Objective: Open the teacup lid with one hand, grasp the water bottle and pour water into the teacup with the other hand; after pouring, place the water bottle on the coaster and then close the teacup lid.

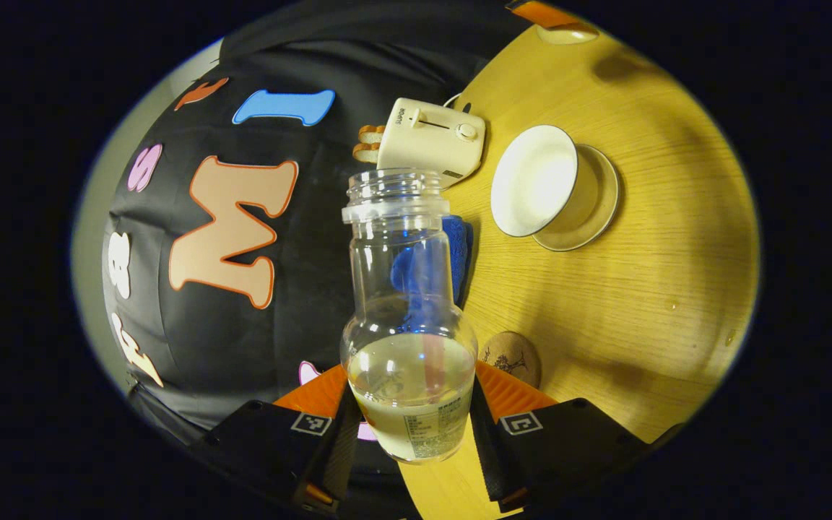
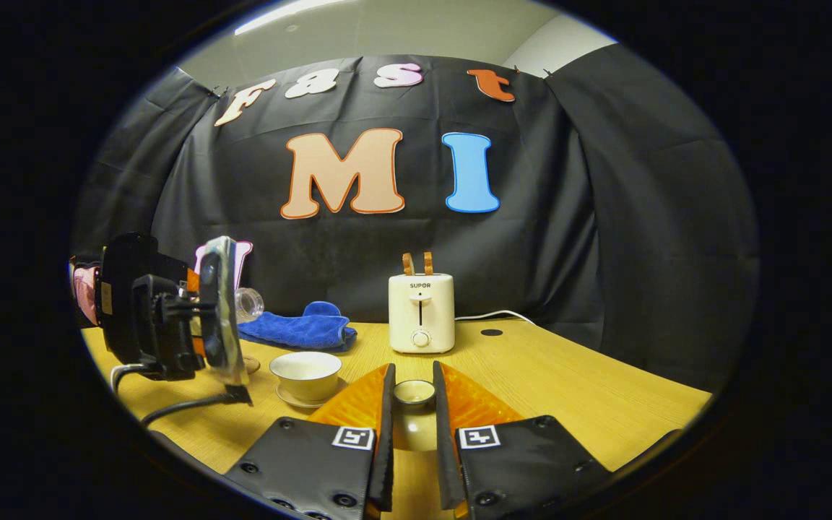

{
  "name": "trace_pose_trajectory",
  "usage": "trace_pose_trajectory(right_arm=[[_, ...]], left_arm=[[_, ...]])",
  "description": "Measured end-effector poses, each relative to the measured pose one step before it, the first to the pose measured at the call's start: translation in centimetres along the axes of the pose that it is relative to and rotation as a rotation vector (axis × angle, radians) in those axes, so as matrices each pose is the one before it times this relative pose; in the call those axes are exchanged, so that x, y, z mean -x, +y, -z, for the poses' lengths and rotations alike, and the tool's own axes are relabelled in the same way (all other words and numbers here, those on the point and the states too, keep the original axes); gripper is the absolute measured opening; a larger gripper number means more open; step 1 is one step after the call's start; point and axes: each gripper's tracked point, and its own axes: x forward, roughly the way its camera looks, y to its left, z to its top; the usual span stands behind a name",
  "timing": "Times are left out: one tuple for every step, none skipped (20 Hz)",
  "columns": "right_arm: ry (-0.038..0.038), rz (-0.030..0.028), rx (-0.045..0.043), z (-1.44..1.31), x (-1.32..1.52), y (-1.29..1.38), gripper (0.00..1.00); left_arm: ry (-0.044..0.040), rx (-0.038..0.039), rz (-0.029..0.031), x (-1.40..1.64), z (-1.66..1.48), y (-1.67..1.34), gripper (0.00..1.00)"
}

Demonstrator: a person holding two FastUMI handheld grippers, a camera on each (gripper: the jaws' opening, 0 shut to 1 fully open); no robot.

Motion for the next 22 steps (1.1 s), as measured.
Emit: trace_pose_trajectory(right_arm=[[0.00071, -0.00259, -0.00034, -0.005, -0.01, 0.059, 0.28], [-0.00068, -0.0003, 0.00018, 0.022, 0.031, -0.022, 0.28], [0.00007, -0.00005, 0.0001, -0.042, 0.002, -0.014, 0.28], [0.00054, 0.00107, -0.00015, 0.046, -0.029, -0.032, 0.28], [-0.00427, 0.00965, 0.00125, -0.147, 0.019, -0.186, 0.28], [0.00115, 0.00827, -0.00062, 0.085, -0.077, -0.221, 0.28], [-0.00151, 0.00353, 0.00055, -0.038, 0.035, -0.049, 0.28], [0.00146, 0.00015, 0.00049, 0.062, 0.048, 0.089, 0.28], [0.00093, -0.00158, -0.0003, -0.04, -0.019, 0.02, 0.28], [-0.00026, -0.00417, -0.00011, 0.014, 0.046, 0.102, 0.28], [0.00044, 0.00015, 0.00002, 0.01, -0.018, -0.021, 0.28], [-0.00084, 0.00029, -0.00028, 0.015, -0.034, -0.079, 0.28], [0.00008, -0.00004, 0.00015, -0.037, -0.033, -0.008, 0.28], [0.00086, -0.00014, 0.00003, 0.038, 0.02, 0.024, 0.28], [-0.00089, -0.00001, -0.00021, 0.004, 0.017, -0.007, 0.27], [0.00052, -0.00006, 0.00013, -0.05, 0.0, 0.022, 0.28], [0.00003, 0.00008, 0.00014, -0.003, -0.009, -0.01, 0.28], [-0.00017, 0.00001, -0.0003, 0.046, -0.026, -0.02, 0.28], [0.00061, 0.00005, 0.00029, -0.054, 0.028, -0.004, 0.28], [-0.00019, -0.00012, -0.00034, 0.031, 0.027, 0.023, 0.28], [0.00067, 0.0, 0.00023, 0.031, -0.004, 0.011, 0.28], [-0.00142, -0.00016, -0.00021, -0.006, -0.009, -0.015, 0.28]], left_arm=[[0.00626, -0.02762, 0.00441, -0.106, -0.1, -0.157, 0.69], [0.00391, -0.02486, 0.00449, -0.233, -0.135, -0.129, 0.69], [0.00182, -0.0216, 0.00351, 0.002, -0.137, -0.048, 0.69], [-0.00243, -0.01929, 0.00154, -0.111, -0.196, -0.027, 0.69], [-0.00175, -0.02019, -0.00127, -0.018, -0.159, 0.001, 0.69], [0.00636, -0.0185, -0.0006, -0.027, 0.069, 0.103, 0.69], [0.00235, -0.01745, 0.00301, -0.223, 0.104, -0.12, 0.69], [0.00598, -0.02413, 0.00516, -0.164, 0.146, -0.062, 0.7], [0.00384, -0.02568, -0.00352, -0.143, 0.093, 0.161, 0.69], [0.00527, -0.02628, 0.0, 0.036, 0.148, 0.071, 0.7], [0.00352, -0.02093, 0.00154, -0.087, 0.213, 0.0, 0.7], [0.00124, -0.01582, -0.00091, -0.085, 0.033, 0.048, 0.7], [0.00107, -0.01453, 0.00144, -0.144, 0.054, 0.026, 0.7], [0.00167, -0.0118, 0.00093, -0.082, -0.036, -0.017, 0.7], [0.00119, -0.0122, 0.00192, 0.01, -0.019, 0.047, 0.7], [0.00259, -0.01462, 0.00026, -0.108, -0.089, 0.163, 0.7], [0.0016, -0.01731, -0.00368, -0.053, 0.003, 0.195, 0.7], [0.00165, -0.01732, -0.00373, -0.058, -0.006, 0.232, 0.7], [0.00407, -0.01532, -0.00072, 0.085, 0.12, 0.057, 0.7], [0.00418, -0.01289, -0.00192, 0.037, 0.003, 0.13, 0.69], [0.0025, -0.01151, 0.00356, 0.069, 0.094, -0.013, 0.69], [-0.00144, -0.0099, 0.00019, -0.035, 0.0, 0.091, 0.69]])
